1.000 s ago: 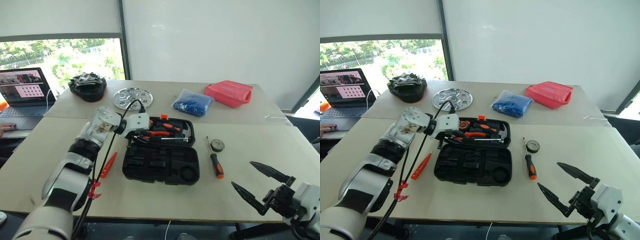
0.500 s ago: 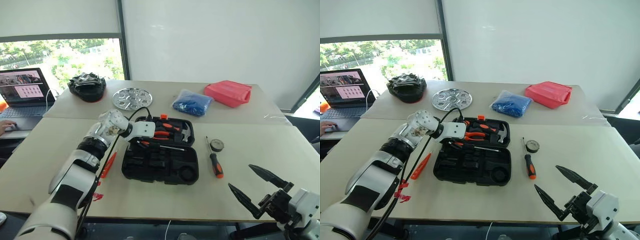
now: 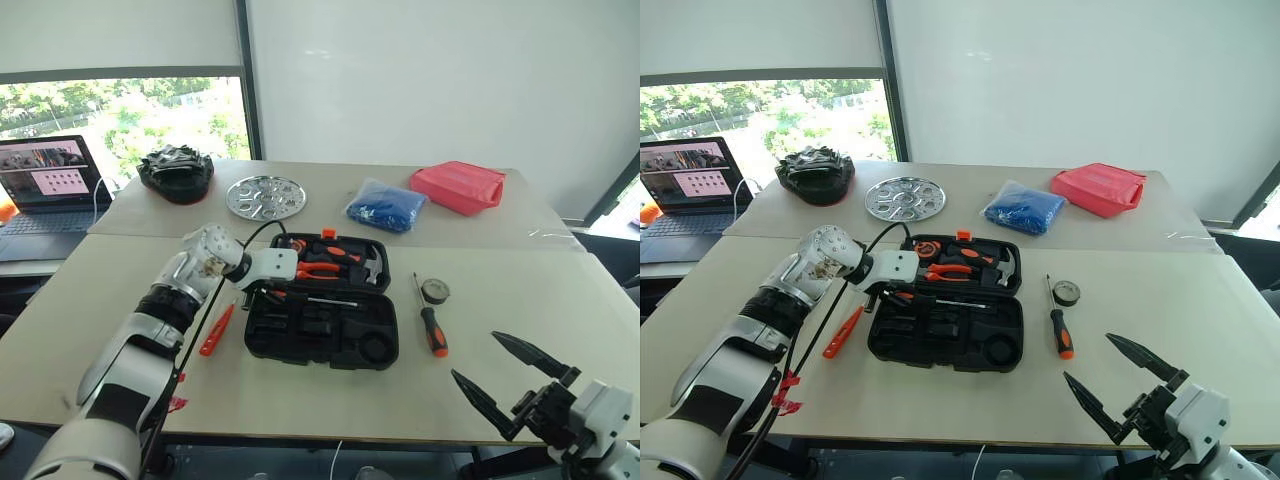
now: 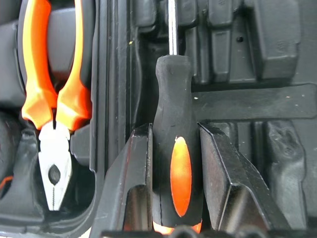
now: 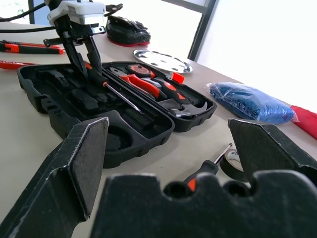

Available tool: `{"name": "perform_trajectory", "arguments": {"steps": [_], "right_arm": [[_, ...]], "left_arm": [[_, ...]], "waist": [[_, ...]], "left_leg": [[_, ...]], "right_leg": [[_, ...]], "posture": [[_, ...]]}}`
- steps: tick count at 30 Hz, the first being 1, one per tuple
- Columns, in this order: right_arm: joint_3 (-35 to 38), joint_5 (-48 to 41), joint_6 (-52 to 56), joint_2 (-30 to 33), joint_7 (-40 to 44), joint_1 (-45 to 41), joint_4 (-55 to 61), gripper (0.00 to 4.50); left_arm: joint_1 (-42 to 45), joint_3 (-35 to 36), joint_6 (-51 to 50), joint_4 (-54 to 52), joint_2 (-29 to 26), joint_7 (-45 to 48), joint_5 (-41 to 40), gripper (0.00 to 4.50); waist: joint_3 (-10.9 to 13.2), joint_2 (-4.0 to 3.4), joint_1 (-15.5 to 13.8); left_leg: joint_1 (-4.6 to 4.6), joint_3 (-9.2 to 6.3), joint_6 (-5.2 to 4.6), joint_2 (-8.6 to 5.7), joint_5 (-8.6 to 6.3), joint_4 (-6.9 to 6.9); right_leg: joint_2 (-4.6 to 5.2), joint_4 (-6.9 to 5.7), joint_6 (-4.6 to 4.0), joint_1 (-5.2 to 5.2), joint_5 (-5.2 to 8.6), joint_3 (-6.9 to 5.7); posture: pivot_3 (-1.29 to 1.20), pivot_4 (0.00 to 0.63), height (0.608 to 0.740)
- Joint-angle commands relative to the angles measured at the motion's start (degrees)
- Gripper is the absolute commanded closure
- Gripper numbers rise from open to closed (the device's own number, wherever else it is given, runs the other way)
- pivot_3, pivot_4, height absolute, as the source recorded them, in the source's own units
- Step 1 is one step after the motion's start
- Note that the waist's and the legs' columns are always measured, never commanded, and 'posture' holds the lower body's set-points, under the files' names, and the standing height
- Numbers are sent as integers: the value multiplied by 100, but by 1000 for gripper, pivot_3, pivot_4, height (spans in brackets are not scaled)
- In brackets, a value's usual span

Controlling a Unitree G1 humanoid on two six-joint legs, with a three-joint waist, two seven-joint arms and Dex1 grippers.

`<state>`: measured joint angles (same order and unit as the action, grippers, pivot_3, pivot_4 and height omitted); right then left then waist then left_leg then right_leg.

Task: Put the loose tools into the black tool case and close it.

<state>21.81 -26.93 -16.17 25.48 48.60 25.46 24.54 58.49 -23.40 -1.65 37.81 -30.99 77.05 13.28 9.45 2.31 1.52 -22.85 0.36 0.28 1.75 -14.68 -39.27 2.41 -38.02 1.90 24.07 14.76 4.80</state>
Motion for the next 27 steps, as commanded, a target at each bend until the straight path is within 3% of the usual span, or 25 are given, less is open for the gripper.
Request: {"name": "perform_trajectory", "arguments": {"steps": [1,13,15,20,27], "right_arm": [[14,-40,-36,53,-77,11,236,0],[-115,-24,72,125,-214,-39,340,0],[-128,-25,77,129,-216,-50,335,0],[-127,-32,60,140,-204,-54,297,0],[-143,-33,36,140,-191,-83,244,0]], "left_arm": [[78,137,-220,-109,78,-178,-48,3643],[240,-53,100,199,65,-281,229,3643],[248,73,271,231,157,-421,107,2642],[229,588,537,-13,278,-338,-541,1147],[38,1022,170,-443,-13,30,-1159,1147]], "waist": [[0,0,-19],[0,0,-46],[0,0,-51],[-3,-5,-104],[-7,-12,-47]], "left_leg": [[0,0,0,0,0,0],[1,0,0,0,0,0],[2,0,0,0,0,-1],[-2,-3,0,-1,1,-16],[-11,-6,-2,2,-1,-23]], "right_leg": [[0,0,0,0,0,0],[0,-1,-1,-1,0,0],[0,-1,-1,-1,0,1],[1,-4,1,-7,-1,-5],[0,-4,3,0,-2,-6]], "posture": [[0,150,740],[0,150,740],[0,150,740],[0,150,740],[0,150,740]]}}
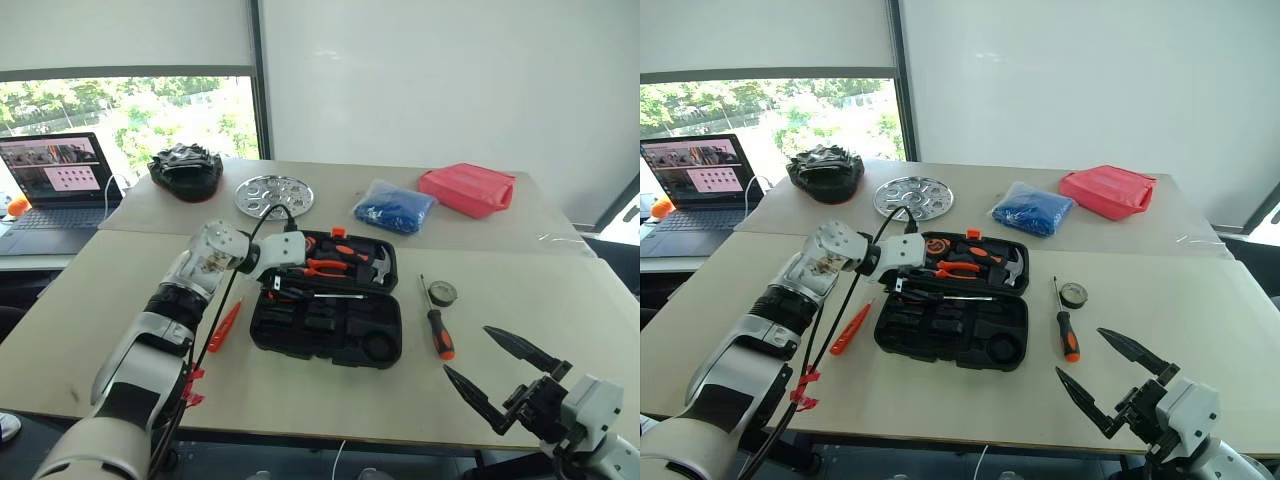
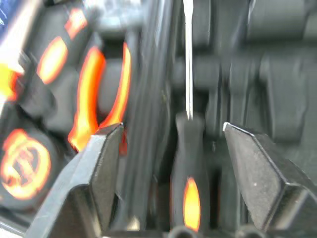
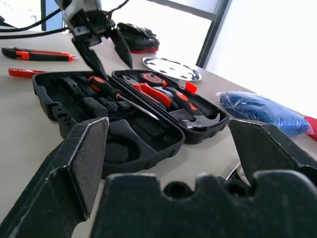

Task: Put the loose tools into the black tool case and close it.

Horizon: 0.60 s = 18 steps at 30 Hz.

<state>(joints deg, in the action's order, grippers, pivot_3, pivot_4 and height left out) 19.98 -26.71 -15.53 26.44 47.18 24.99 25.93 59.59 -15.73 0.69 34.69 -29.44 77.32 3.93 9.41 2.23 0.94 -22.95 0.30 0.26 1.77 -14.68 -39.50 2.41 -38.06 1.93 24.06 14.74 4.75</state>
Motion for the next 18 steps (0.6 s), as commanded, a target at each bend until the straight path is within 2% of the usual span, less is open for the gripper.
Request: {"name": "perform_trajectory", "arguments": {"steps": [1,3,4,6,7,8,9,18], "right_arm": [[15,-40,-36,34,-53,-53,91,0],[-18,-22,-43,21,-61,-79,72,0],[-46,-12,-44,18,-62,-109,64,0],[-85,3,-38,21,-77,-180,50,0],[-97,8,-37,26,-81,-210,40,0],[-102,11,-34,28,-83,-235,30,0],[-105,14,-37,31,-78,-251,22,0],[-89,7,-48,39,-56,-287,5,0]], "left_arm": [[-142,225,19,-33,-217,-43,-159,1395],[-235,188,126,94,-241,-98,-103,1795],[-294,159,151,157,-237,-120,-83,2286],[-388,173,33,231,-137,-183,-134,2868],[-418,173,-17,265,-91,-216,-143,3395],[-445,153,-21,301,-49,-257,-120,3581],[-459,151,-7,358,1,-351,-91,3999],[-476,13,115,787,368,-689,133,3999]], "waist": [[-5,-8,21],[-10,-18,29],[-11,-19,21],[-11,-19,11],[-11,-19,5],[-11,-19,-3],[-11,-19,-6],[-11,-20,-22]], "left_leg": [[2,0,0,0,0,0],[10,1,0,0,0,0],[13,1,0,-1,0,0],[12,0,0,-1,0,-5],[10,0,0,-1,0,-9],[4,-1,0,0,0,-14],[1,-2,0,0,0,-18],[-9,-9,-1,-2,-1,-24]], "right_leg": [[0,-1,0,-1,0,0],[0,-3,0,-6,0,2],[0,-3,0,-10,0,3],[0,-4,0,-10,0,1],[0,-5,0,-10,0,1],[0,-5,2,-8,-1,-1],[0,-4,3,-8,-1,-3],[1,-3,5,-7,-3,-9]], "posture": [[0,150,740],[0,150,740],[0,150,740],[0,150,740],[0,150,740],[0,150,740],[0,150,740],[0,150,740]]}}
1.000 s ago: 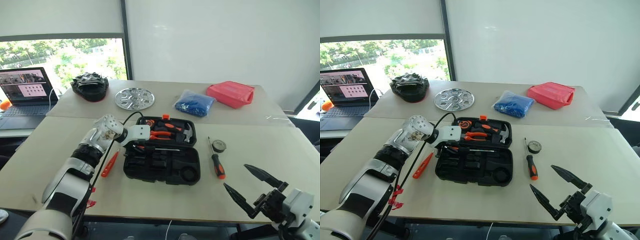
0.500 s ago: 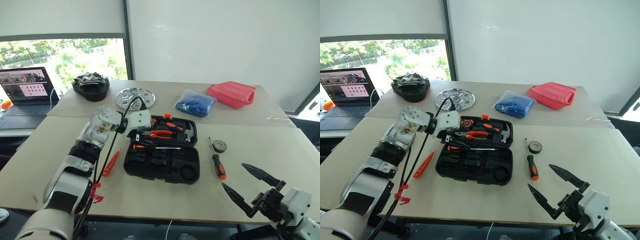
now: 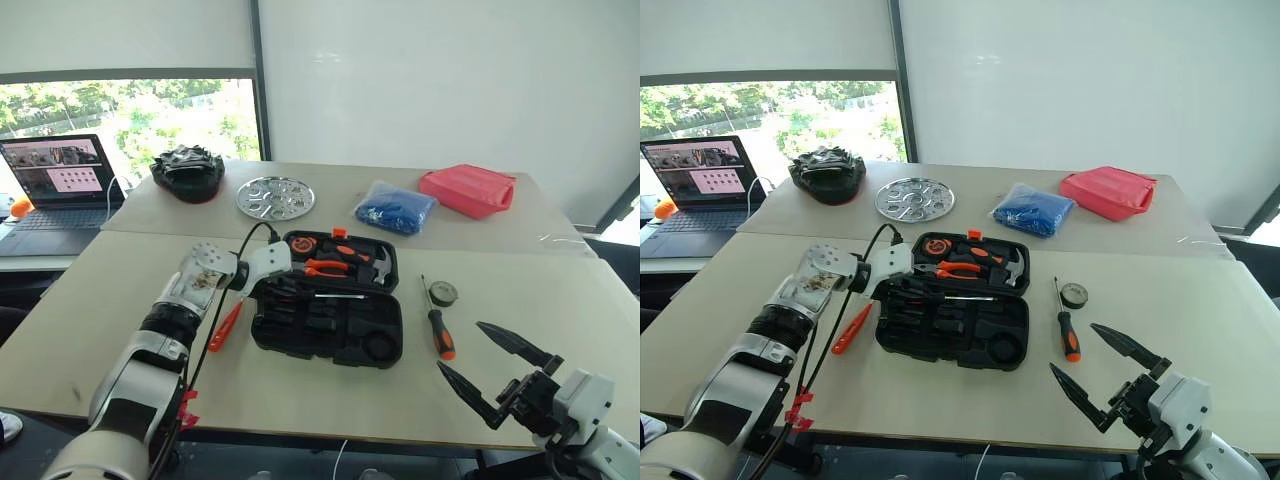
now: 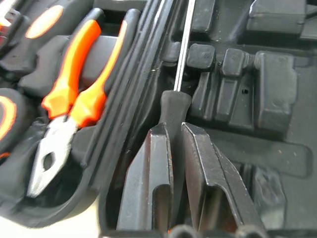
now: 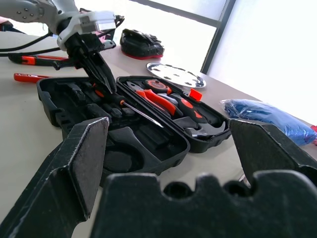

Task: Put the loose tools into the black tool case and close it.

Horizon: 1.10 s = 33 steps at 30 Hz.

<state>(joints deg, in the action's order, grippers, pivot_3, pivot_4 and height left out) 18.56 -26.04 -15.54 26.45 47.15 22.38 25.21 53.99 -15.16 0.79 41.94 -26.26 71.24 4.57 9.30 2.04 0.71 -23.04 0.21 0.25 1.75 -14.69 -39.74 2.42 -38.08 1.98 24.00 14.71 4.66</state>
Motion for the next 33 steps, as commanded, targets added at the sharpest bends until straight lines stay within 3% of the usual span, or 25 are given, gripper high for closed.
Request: {"name": "perform_trajectory", "arguments": {"steps": [1,6,14,18,21,24,27,33], "right_arm": [[46,-51,-50,34,-56,-24,78,0],[-2,-2,-92,-32,-88,17,91,0],[5,12,-135,-107,-155,91,130,0],[65,18,-136,-145,-255,194,203,0],[280,-224,31,-112,-298,524,339,0],[496,-415,181,-44,-201,1045,406,0],[747,-417,132,-83,-144,1533,317,0],[1053,-150,-97,-297,-107,2258,-6,0]], "left_arm": [[89,-58,78,82,71,-63,71,3999],[58,-226,-369,258,229,-255,278,3999],[-193,-453,-1266,304,412,-443,473,3999],[-326,-14,-1277,-104,451,-538,17,3999],[-631,554,-546,-745,129,-173,-596,3999],[-1019,1156,-155,-1253,-334,468,-1337,3327],[-1499,1737,302,-1512,-776,1062,-2030,2334],[-2887,2422,229,-1955,-1837,1954,-2735,181]], "waist": [[0,0,1],[-2,-4,-15],[-22,-36,-3],[-34,-54,4],[-34,-55,14],[-30,-49,40],[-30,-48,55],[-30,-50,35]], "left_leg": [[1,0,0,0,0,0],[15,0,0,-1,0,0],[127,-5,-8,-3,-6,4],[163,-3,-8,-2,-7,11],[159,-2,-8,-1,-7,14],[130,-2,-8,4,-7,37],[78,0,-8,6,-7,45],[106,14,-8,8,-7,76]], "right_leg": [[0,0,0,-1,0,0],[0,1,1,-19,0,-1],[0,26,50,-152,31,-4],[0,40,52,-185,35,0],[0,40,51,-177,35,3],[-1,42,18,-140,26,5],[-3,31,-6,-75,15,8],[5,47,-7,-90,23,17]], "posture": [[0,150,740],[0,150,740],[0,150,740],[0,150,740],[0,150,740],[0,150,740],[0,150,740],[0,150,740]]}}
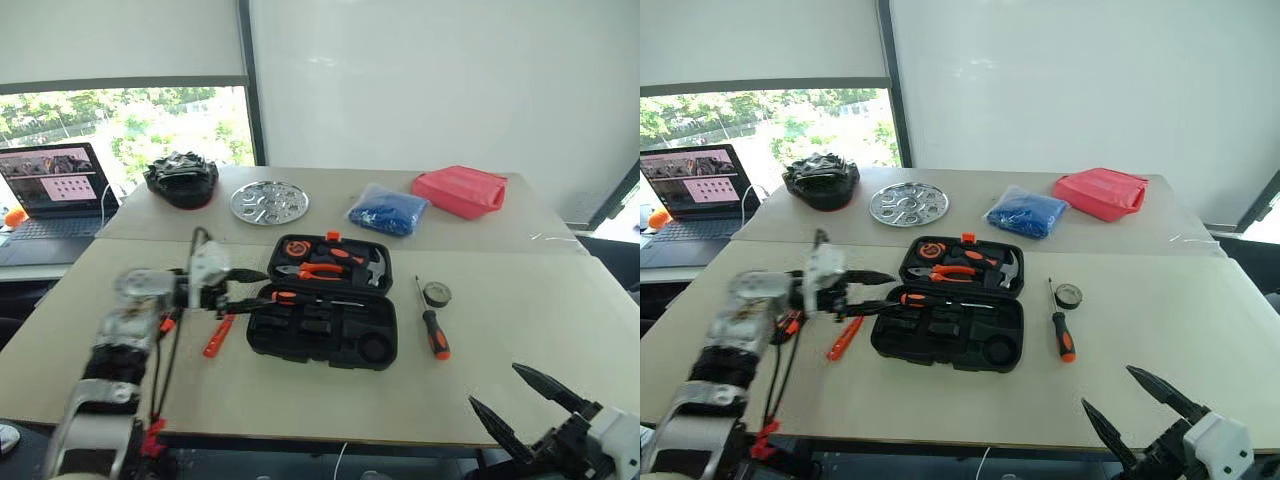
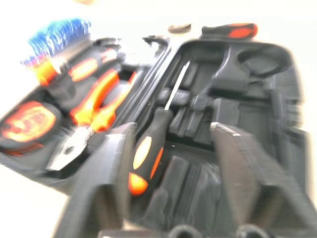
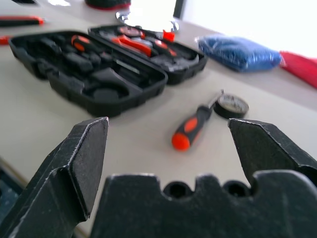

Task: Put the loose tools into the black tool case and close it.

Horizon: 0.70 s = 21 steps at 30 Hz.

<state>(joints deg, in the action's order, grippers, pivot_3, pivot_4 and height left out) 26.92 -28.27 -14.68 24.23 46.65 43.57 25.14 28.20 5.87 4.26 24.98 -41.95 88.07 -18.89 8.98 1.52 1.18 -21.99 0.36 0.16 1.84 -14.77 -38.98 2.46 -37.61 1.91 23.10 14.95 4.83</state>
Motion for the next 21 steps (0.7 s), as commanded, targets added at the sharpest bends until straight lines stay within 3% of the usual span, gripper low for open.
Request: {"name": "perform_trajectory", "arguments": {"steps": [1,3,7,10,14,17,21], "right_arm": [[240,243,-21,-123,-266,215,30,0],[235,469,494,-147,-720,264,226,0],[-40,21,1639,248,-1230,-384,991,0],[-203,-278,2961,806,-1781,-1294,1333,0],[-788,-627,5444,1652,-2719,-3199,1229,0],[-1248,-727,6727,1844,-3094,-4337,886,0],[-1822,-586,7586,1852,-3191,-5295,250,0]], "left_arm": [[-537,463,-102,-265,-384,251,-440,84],[-843,686,-55,-316,-487,156,-533,84],[-1173,859,-151,-729,-421,-68,-728,84],[-1344,789,-300,-1142,-326,-145,-855,84],[-1438,656,-521,-1684,-129,-458,-963,84],[-1470,580,-628,-1921,-51,-615,-974,84],[-1523,521,-700,-2123,-21,-750,-976,84]], "waist": [[3,5,-19],[3,6,-36],[4,7,-38],[5,11,-3],[6,15,29],[8,18,24],[9,20,-28]], "left_leg": [[-1,0,0,1,0,-1],[1,2,2,7,1,-2],[2,4,6,14,5,-3],[6,13,6,13,12,-4],[6,21,5,10,13,-2],[-5,16,4,7,13,2],[-34,1,-5,4,7,6]], "right_leg": [[0,0,2,0,2,-1],[0,2,33,1,24,-1],[4,-1,31,3,26,1],[3,-2,29,1,17,15],[-8,-3,18,5,1,25],[-11,-2,-5,16,-10,22],[-11,15,-5,34,-6,8]], "posture": [[0,150,740],[0,150,740],[0,150,740],[0,150,740],[0,150,740],[0,150,740],[0,150,740]]}}
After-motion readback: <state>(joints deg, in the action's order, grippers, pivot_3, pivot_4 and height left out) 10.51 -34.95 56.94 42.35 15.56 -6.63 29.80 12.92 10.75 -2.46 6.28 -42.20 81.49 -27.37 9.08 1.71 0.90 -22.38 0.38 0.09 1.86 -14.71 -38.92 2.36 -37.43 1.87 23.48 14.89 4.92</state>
